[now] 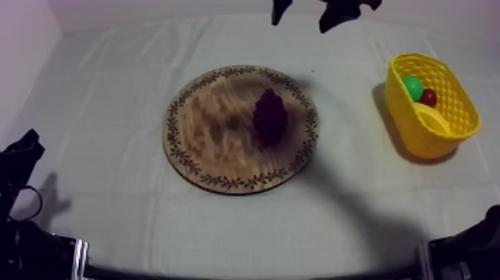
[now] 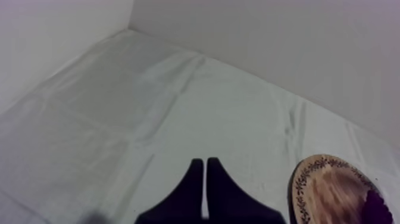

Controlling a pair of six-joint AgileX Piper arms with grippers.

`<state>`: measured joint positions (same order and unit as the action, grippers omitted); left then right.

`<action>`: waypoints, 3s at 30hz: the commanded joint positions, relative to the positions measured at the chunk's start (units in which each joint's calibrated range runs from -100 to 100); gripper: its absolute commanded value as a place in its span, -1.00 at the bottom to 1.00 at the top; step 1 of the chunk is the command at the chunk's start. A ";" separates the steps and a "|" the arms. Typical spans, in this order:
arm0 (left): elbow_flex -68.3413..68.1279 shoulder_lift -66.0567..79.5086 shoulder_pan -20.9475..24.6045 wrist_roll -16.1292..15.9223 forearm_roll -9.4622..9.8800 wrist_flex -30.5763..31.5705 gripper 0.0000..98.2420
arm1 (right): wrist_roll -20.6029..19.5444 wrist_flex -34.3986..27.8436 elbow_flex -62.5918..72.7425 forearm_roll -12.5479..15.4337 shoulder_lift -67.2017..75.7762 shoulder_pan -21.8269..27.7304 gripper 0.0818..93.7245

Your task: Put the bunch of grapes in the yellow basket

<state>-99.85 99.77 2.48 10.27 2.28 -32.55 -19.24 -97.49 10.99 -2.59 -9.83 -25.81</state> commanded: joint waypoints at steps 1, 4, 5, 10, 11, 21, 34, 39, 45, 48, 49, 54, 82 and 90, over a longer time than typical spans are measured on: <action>-0.04 -0.03 0.01 0.01 -0.01 -0.03 -1.00 | -0.33 0.02 -0.05 0.25 -0.51 0.13 0.36; -0.04 -0.03 0.01 0.01 -0.01 -0.03 -1.00 | -0.72 0.00 -0.33 0.54 -1.81 0.36 0.43; -0.04 -0.03 0.01 0.01 -0.01 -0.03 -1.00 | -0.80 0.00 -0.54 0.66 -2.36 0.44 0.44; -0.04 -0.03 0.01 0.01 -0.01 -0.03 -1.00 | -1.04 0.49 -2.34 1.21 -6.08 0.49 0.48; -0.04 -0.03 0.01 0.01 -0.01 -0.03 -1.00 | -1.09 0.66 -2.72 1.30 -6.96 0.41 0.49; -0.04 -0.03 0.01 0.01 -0.01 -0.03 -1.00 | -1.73 2.44 -2.41 2.03 -16.39 -0.34 0.54; -0.04 -0.03 0.01 0.01 -0.01 -0.03 -1.00 | -2.14 3.01 2.59 2.34 -27.02 -0.30 0.55; -0.04 -0.03 0.01 0.01 -0.01 -0.03 -1.00 | -2.32 3.14 3.77 2.28 -30.03 -0.30 0.54; -0.04 -0.03 0.01 0.01 -0.01 -0.03 -1.00 | -2.26 3.59 4.14 2.39 -32.72 -0.63 0.50; -0.04 -0.03 0.01 0.01 -0.01 -0.03 -1.00 | -2.03 4.10 4.01 2.60 -33.75 -0.92 0.44; -0.04 -0.03 0.01 0.01 -0.01 -0.03 -1.00 | -1.91 4.34 3.93 2.72 -34.04 -1.01 0.41; -0.04 -0.03 0.01 0.01 -0.01 -0.03 -1.00 | -1.72 5.42 3.22 3.30 -35.52 -1.25 0.24; -0.04 -0.03 0.01 0.01 -0.01 -0.03 -1.00 | 3.51 3.54 0.49 -0.45 -13.56 0.74 -0.14; -0.04 -0.03 0.01 0.01 -0.01 -0.03 -1.00 | 7.63 0.83 1.13 -2.00 -5.00 2.90 -0.17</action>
<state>-99.85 99.77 2.48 10.27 2.28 -32.55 -12.24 -96.92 12.23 -4.35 -16.36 -23.35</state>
